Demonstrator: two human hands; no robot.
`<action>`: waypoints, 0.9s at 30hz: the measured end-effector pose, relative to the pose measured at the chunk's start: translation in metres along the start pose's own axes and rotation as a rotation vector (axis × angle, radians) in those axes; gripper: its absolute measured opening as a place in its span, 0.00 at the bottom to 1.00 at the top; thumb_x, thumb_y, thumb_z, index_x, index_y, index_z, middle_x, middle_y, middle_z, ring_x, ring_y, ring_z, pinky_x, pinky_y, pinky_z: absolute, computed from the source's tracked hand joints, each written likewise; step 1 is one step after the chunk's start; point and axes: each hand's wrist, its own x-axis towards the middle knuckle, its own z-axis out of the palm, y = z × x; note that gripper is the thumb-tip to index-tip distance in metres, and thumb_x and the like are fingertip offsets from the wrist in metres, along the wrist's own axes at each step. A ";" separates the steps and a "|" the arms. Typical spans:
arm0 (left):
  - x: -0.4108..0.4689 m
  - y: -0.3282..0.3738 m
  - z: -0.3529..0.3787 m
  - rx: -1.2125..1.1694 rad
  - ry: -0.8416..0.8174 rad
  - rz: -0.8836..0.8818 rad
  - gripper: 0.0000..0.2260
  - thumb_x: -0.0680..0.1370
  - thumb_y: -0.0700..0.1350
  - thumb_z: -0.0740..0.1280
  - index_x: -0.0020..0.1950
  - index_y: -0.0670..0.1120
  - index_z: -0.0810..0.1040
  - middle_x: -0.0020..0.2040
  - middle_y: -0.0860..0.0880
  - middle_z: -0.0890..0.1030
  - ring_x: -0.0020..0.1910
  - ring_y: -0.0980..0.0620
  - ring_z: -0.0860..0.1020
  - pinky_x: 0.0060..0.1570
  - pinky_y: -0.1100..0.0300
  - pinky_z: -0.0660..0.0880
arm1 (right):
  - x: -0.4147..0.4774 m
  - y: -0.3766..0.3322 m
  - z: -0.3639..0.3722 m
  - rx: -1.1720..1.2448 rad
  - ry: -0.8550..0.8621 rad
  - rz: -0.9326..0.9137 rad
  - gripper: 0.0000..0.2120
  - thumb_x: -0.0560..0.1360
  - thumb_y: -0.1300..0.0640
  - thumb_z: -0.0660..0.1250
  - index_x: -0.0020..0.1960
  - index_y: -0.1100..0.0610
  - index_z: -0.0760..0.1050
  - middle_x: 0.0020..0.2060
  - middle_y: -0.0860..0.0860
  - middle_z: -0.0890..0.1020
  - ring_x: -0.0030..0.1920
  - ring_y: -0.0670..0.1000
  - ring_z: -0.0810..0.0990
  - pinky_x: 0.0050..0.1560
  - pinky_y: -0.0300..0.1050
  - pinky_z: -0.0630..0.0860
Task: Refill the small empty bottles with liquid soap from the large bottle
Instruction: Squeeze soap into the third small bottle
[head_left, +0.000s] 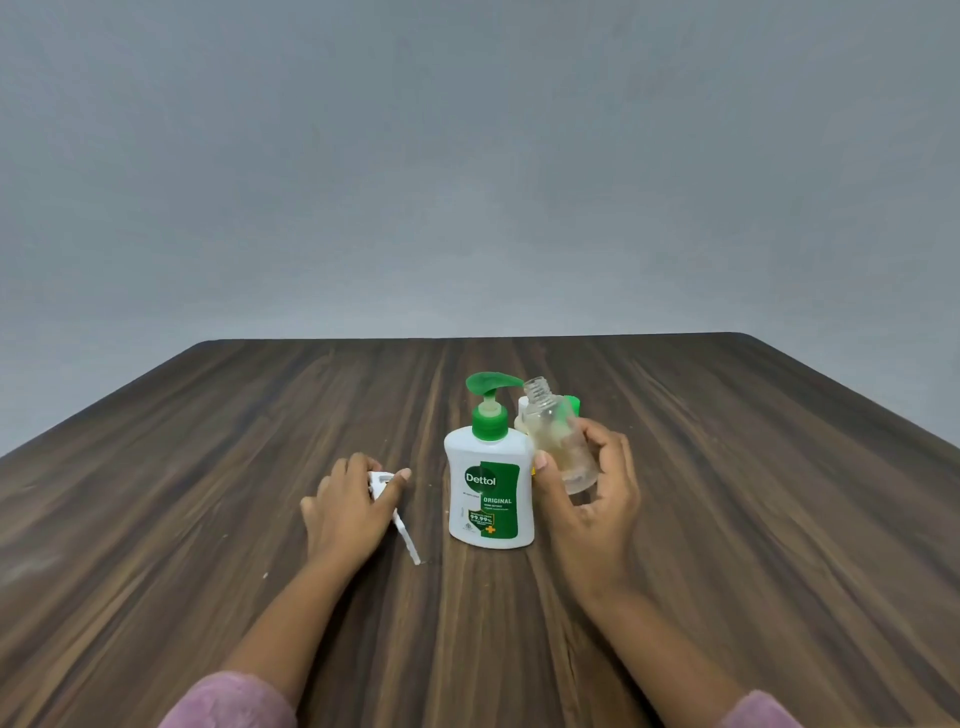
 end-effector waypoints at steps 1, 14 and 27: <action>-0.001 0.000 0.000 0.007 -0.003 0.002 0.13 0.78 0.61 0.61 0.48 0.51 0.73 0.48 0.54 0.72 0.51 0.51 0.72 0.48 0.55 0.60 | -0.002 0.002 0.002 -0.005 0.020 -0.009 0.17 0.71 0.48 0.68 0.56 0.56 0.74 0.49 0.51 0.77 0.48 0.45 0.78 0.45 0.30 0.72; -0.021 0.046 -0.038 -0.448 0.337 0.454 0.15 0.76 0.51 0.60 0.56 0.45 0.78 0.54 0.54 0.73 0.53 0.54 0.75 0.42 0.51 0.77 | -0.001 0.004 0.001 0.179 0.042 0.015 0.20 0.71 0.44 0.72 0.61 0.41 0.72 0.53 0.50 0.79 0.53 0.54 0.80 0.48 0.45 0.78; -0.037 0.124 -0.053 -0.213 0.226 0.784 0.20 0.73 0.42 0.56 0.60 0.38 0.77 0.59 0.45 0.77 0.61 0.49 0.75 0.60 0.63 0.70 | 0.001 0.008 -0.008 -0.057 0.058 -0.181 0.26 0.73 0.60 0.70 0.69 0.52 0.67 0.58 0.42 0.67 0.51 0.43 0.73 0.45 0.29 0.70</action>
